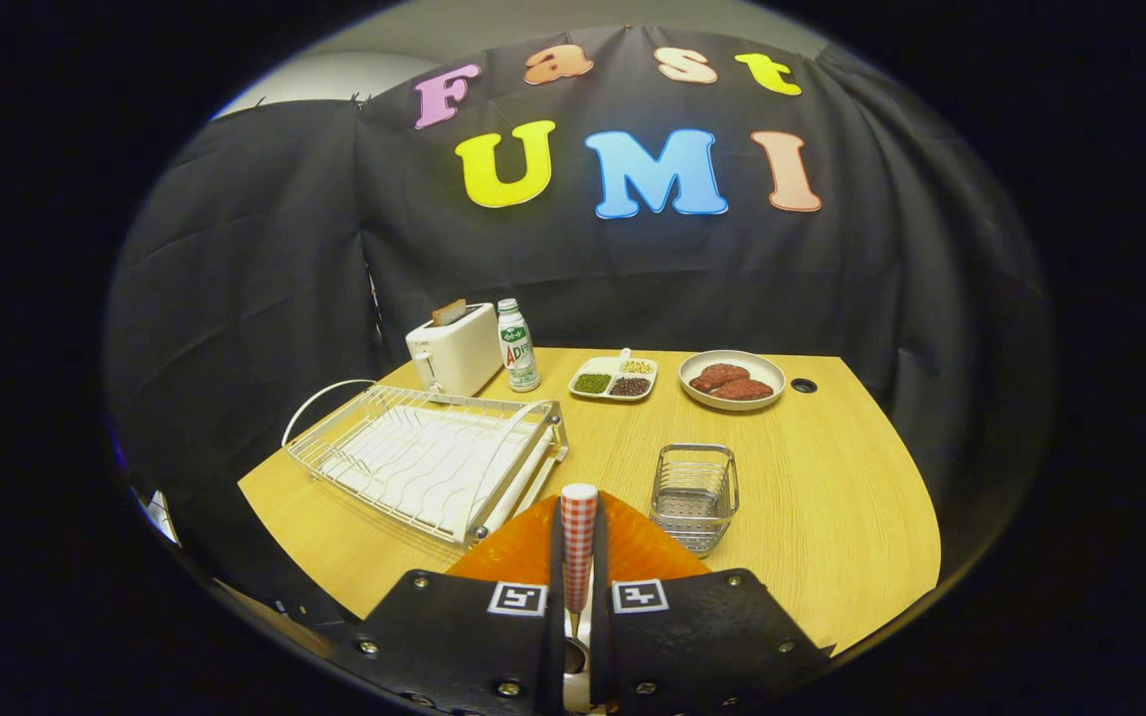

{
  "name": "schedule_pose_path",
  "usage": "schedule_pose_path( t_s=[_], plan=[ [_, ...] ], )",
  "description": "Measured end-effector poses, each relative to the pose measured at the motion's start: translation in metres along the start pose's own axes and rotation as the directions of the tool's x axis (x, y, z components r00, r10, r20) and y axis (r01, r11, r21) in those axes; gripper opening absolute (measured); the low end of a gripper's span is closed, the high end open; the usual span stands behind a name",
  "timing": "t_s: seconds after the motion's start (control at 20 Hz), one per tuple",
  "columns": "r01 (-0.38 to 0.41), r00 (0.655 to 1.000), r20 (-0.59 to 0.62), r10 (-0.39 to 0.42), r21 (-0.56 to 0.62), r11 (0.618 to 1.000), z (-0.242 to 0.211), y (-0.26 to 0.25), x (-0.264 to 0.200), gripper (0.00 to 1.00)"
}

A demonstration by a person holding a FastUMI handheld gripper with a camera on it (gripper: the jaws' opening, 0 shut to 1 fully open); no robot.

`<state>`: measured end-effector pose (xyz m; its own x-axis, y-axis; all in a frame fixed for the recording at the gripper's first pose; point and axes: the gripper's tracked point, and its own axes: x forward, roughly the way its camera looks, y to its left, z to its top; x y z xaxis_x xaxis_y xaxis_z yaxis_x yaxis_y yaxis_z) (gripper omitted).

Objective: Take the plate from the dish rack, then take the spoon from the basket and place it into the plate.

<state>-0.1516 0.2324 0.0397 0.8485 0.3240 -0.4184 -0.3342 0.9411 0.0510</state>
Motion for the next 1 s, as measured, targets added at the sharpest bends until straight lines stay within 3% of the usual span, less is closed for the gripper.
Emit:
schedule_pose_path(
  t_s=[0.7, 0.85, 1.0],
  plan=[
    [-0.017, 0.989, -0.149, 0.014, -0.020, 1.000, -0.048, 0.006, 0.028, 0.10],
    [-0.022, 0.988, -0.155, 0.019, -0.016, 1.000, -0.047, 0.007, 0.030, 0.15],
    [-0.007, 0.990, -0.141, 0.005, -0.012, 1.000, -0.040, 0.004, 0.034, 0.33]
  ],
)
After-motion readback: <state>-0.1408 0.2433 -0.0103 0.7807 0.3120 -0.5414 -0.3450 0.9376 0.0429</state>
